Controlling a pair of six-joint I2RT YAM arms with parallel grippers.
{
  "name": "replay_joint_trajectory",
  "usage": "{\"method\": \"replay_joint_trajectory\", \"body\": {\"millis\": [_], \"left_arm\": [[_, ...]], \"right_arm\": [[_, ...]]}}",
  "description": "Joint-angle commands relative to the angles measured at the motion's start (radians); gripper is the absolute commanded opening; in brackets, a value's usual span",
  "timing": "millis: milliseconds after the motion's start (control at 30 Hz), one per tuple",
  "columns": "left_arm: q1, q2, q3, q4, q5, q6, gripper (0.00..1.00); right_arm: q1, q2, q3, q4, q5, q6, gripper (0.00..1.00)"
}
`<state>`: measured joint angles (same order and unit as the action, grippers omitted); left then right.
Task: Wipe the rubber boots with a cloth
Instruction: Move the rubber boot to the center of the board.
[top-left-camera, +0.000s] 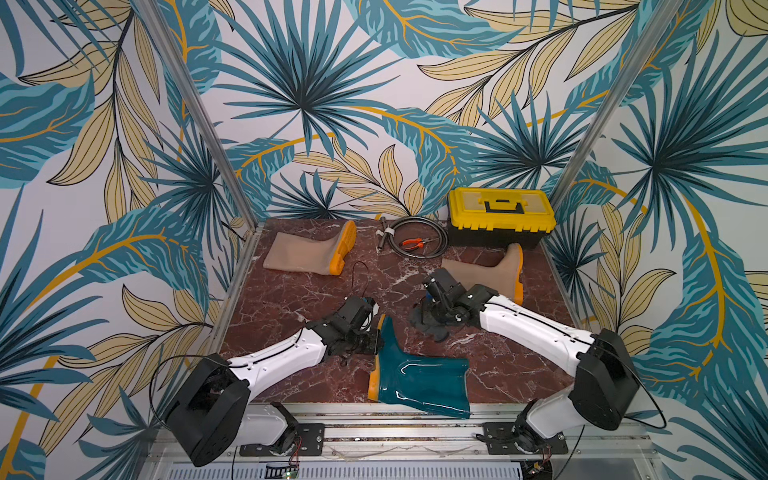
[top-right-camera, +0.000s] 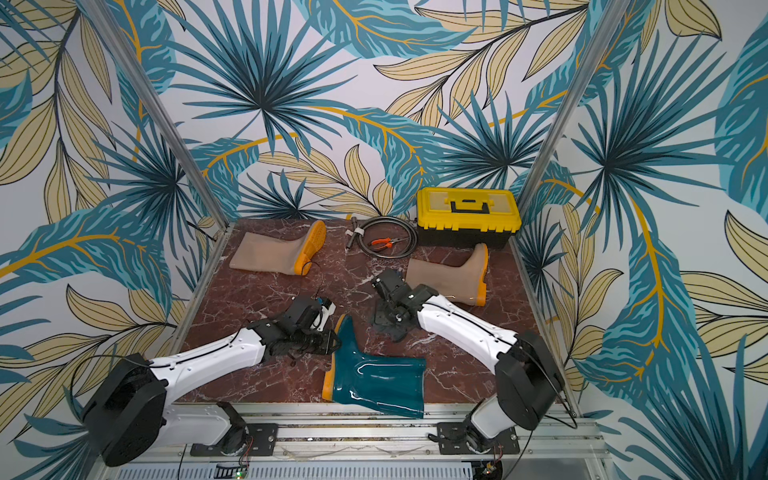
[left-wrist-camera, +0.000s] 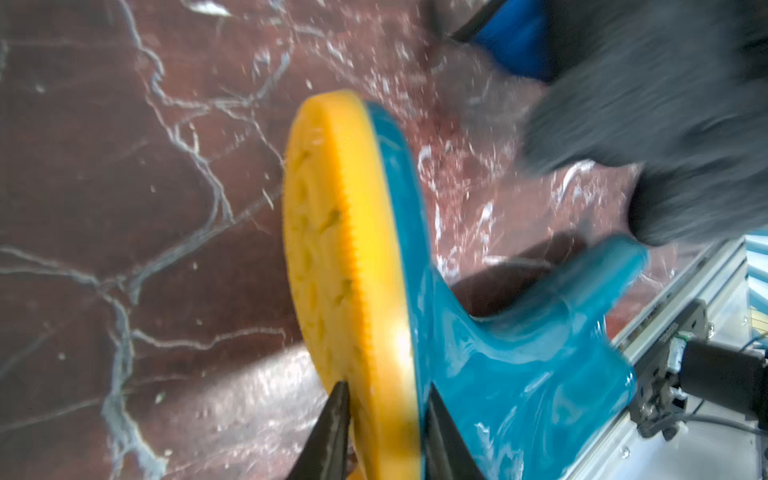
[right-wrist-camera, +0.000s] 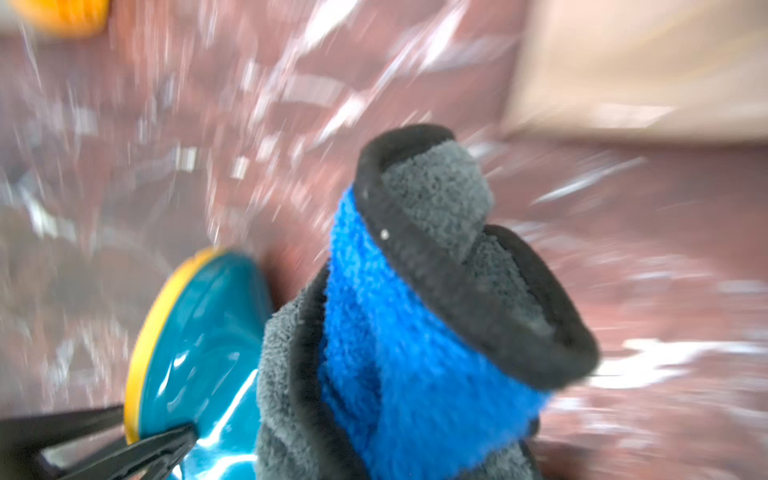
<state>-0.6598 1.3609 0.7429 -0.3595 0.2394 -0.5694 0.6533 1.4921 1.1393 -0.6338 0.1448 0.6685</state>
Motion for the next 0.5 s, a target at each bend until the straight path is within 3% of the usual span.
{"method": "replay_joint_trajectory", "body": {"millis": [0,67,267,300,367,467], "left_arm": [[0.039,0.092,0.088,0.001,-0.020,0.032,0.07],[0.063,0.147,0.153,0.001,-0.012,0.023,0.00],[0.117,0.282,0.298,-0.002,0.033,0.004,0.00],[0.121,0.297,0.312,-0.002,0.048,0.012,0.08],[0.121,0.304,0.332,-0.002,0.079,0.038,0.43],[0.121,0.236,0.309,-0.004,0.078,0.074,0.60]], "right_arm": [[-0.048,-0.071,0.023,-0.078,0.089,-0.094,0.00],[-0.066,-0.095,0.046,-0.078,0.104,-0.122,0.00],[-0.069,-0.086,0.092,-0.017,-0.009,-0.116,0.00],[-0.069,-0.073,0.095,-0.006,-0.034,-0.107,0.00],[-0.070,-0.041,0.100,0.028,-0.085,-0.089,0.00],[-0.068,0.009,0.115,0.084,-0.153,-0.062,0.00]]}}
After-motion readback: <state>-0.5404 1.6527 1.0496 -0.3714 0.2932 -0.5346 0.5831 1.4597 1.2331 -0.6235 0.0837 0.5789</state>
